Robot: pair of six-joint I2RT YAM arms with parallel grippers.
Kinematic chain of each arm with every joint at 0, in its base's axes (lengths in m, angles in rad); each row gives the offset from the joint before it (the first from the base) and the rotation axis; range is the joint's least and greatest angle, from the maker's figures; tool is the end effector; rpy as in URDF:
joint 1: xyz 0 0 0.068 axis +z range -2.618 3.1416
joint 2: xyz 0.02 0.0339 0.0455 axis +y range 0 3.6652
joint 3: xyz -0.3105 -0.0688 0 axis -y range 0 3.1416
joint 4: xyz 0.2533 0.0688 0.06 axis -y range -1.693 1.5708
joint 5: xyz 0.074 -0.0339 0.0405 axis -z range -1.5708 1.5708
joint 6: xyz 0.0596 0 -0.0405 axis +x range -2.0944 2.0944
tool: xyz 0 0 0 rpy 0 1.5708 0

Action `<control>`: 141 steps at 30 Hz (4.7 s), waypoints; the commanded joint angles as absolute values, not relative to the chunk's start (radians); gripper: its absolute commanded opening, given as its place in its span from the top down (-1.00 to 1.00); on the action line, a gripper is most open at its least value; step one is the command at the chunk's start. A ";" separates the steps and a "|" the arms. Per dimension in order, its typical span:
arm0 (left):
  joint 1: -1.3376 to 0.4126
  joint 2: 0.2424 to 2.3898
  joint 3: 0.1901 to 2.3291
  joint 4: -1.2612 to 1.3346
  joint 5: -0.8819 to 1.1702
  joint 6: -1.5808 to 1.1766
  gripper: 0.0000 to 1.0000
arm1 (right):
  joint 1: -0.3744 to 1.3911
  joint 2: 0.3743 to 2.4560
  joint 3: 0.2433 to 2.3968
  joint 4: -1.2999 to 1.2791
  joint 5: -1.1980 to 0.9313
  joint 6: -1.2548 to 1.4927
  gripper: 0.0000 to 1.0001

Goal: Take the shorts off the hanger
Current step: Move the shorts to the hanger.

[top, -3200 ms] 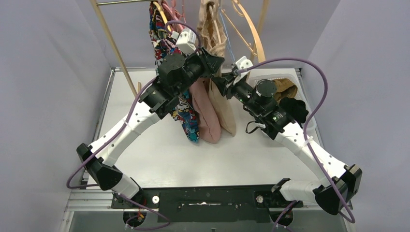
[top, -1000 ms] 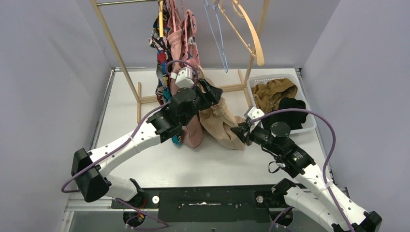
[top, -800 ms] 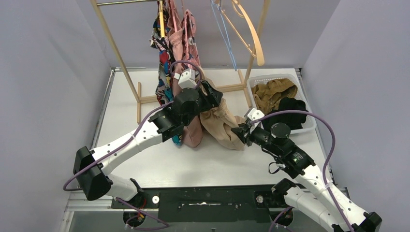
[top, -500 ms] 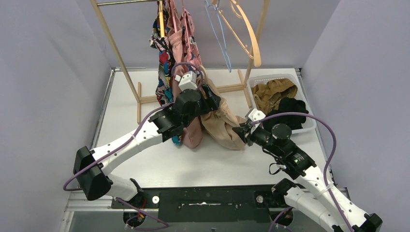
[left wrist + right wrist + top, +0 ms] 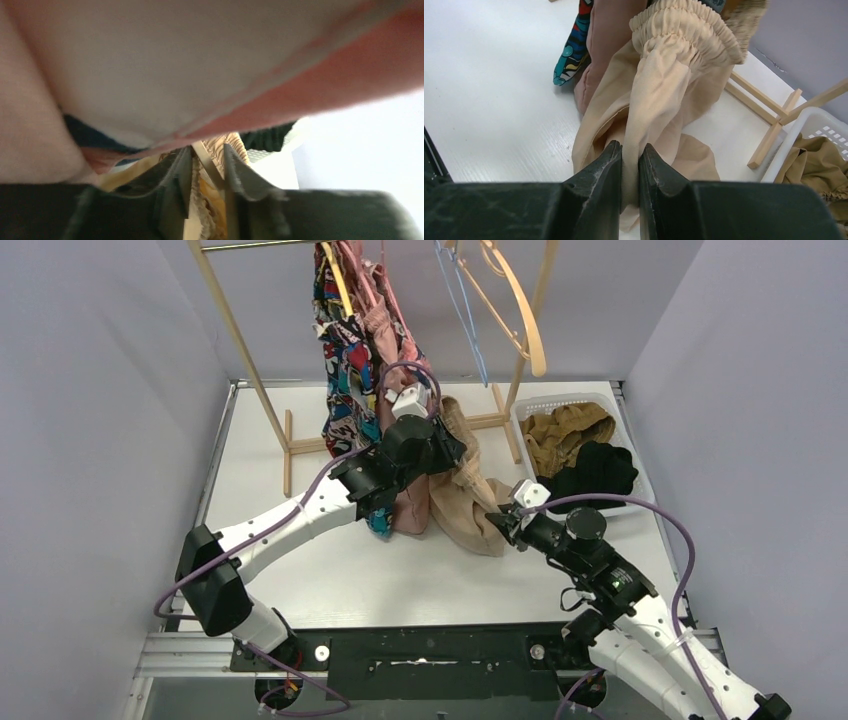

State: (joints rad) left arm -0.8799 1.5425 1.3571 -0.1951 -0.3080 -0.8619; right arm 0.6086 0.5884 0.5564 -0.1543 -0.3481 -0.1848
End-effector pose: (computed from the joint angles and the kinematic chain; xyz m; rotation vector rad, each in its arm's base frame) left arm 0.2641 -0.2911 0.3876 -0.1941 2.0214 -0.8439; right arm 0.1070 0.0993 0.3136 -0.9205 1.5306 0.6120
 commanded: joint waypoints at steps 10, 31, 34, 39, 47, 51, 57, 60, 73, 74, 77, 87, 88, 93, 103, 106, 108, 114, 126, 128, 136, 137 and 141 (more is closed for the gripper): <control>-0.896 1.475 1.380 -0.147 -0.186 -0.792 1.00 | 0.621 0.559 0.639 -0.226 -0.402 -0.177 0.48; -0.899 1.257 1.226 -0.161 -0.124 -0.560 1.00 | 0.618 0.492 0.735 -0.218 -0.201 0.047 -0.53; -0.882 1.207 1.214 -0.180 -0.150 -0.542 1.00 | 0.618 0.520 0.747 -0.218 -0.188 0.059 -0.54; -0.861 1.163 1.221 -0.206 -0.284 -0.574 1.00 | 0.618 0.553 0.745 -0.170 -0.128 0.095 -0.54; -0.854 1.220 1.340 -0.290 -0.409 -0.537 1.00 | 0.619 0.579 0.743 -0.139 -0.134 0.107 -0.54; -0.854 1.194 1.334 -0.304 -0.354 -0.476 1.00 | 0.618 0.568 0.729 -0.138 -0.109 0.099 -0.55; -0.854 1.107 1.293 -0.302 -0.192 -0.392 1.00 | 0.618 0.568 0.711 -0.122 -0.095 0.089 -0.55; -0.853 1.077 1.273 -0.297 -0.173 -0.366 1.00 | 0.618 0.575 0.704 -0.113 -0.093 0.086 -0.55; -0.846 1.116 1.290 -0.540 0.124 -0.067 1.00 | 0.617 0.569 0.754 -0.178 -0.131 0.113 -0.56; -0.847 1.123 1.286 -0.548 0.142 -0.058 1.00 | 0.617 0.580 0.767 -0.189 -0.123 0.119 -0.56; -0.846 1.124 1.260 -0.543 0.178 -0.042 1.00 | 0.617 0.617 0.779 -0.205 -0.071 0.132 -0.56; -0.845 1.105 1.210 -0.588 0.297 -0.009 1.00 | 0.620 0.740 0.725 -0.100 -0.265 0.020 -0.55; -0.845 1.106 1.207 -0.597 0.309 -0.005 1.00 | 0.620 0.744 0.706 -0.079 -0.299 -0.003 -0.55; -0.845 1.117 1.209 -0.660 0.363 0.016 1.00 | 0.642 0.768 0.635 -0.052 -0.333 -0.154 -0.55; -0.844 1.090 1.170 -0.625 0.398 0.014 1.00 | 0.764 0.827 0.628 -0.014 -0.222 -0.266 0.20; -0.843 1.095 1.158 -0.617 0.388 0.008 0.97 | 0.764 0.792 0.607 0.028 -0.254 -0.286 0.73; -0.844 1.099 1.142 -0.600 0.385 -0.002 0.82 | 0.764 0.765 0.591 0.046 -0.273 -0.298 1.00; -0.850 1.165 1.141 -0.573 0.430 -0.024 0.40 | 0.763 0.723 0.576 0.052 -0.303 -0.300 1.00; -0.885 1.259 1.214 -0.611 0.352 -0.025 0.77 | 0.758 0.730 0.589 0.038 -0.285 -0.273 1.00; -0.884 1.232 1.205 -0.599 0.314 -0.026 0.96 | 0.756 0.722 0.589 0.042 -0.253 -0.262 0.93; -0.881 1.066 1.120 -0.488 0.214 -0.048 1.00 | 0.739 0.659 0.586 0.075 -0.037 -0.105 -0.12; -0.881 1.054 1.115 -0.482 0.213 -0.046 1.00 | 0.735 0.651 0.589 0.072 0.000 -0.084 -0.18; -0.882 1.031 1.119 -0.481 0.234 -0.034 1.00 | 0.706 0.648 0.634 0.009 0.054 -0.010 -0.20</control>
State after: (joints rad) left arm -0.8837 1.0645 1.1038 -0.5755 0.2367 -0.0387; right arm 0.7353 0.6548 0.5560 -0.0097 -0.0715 -0.1158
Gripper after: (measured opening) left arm 0.066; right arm 0.616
